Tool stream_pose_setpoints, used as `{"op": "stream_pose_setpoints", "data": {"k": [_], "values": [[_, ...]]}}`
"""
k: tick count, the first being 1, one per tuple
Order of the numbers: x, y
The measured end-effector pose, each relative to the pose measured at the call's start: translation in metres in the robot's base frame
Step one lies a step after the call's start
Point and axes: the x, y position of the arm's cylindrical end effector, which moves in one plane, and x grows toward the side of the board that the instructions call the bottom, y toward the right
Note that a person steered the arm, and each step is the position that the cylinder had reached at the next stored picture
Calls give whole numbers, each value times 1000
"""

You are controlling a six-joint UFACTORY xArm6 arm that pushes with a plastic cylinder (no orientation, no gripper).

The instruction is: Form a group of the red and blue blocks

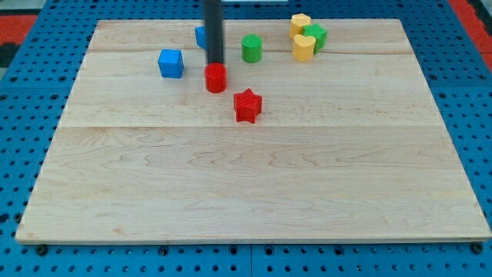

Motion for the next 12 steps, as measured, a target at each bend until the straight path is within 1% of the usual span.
{"op": "stream_pose_setpoints", "data": {"k": [1,2,3,4,5,6,7,8,9,10,11,12], "values": [[-11,26],[-14,89],[-36,114],[-67,55],[-102,39],[-39,14],[60,27],[40,30],[4,40],[-21,16],[0,-20],[33,-21]]}}
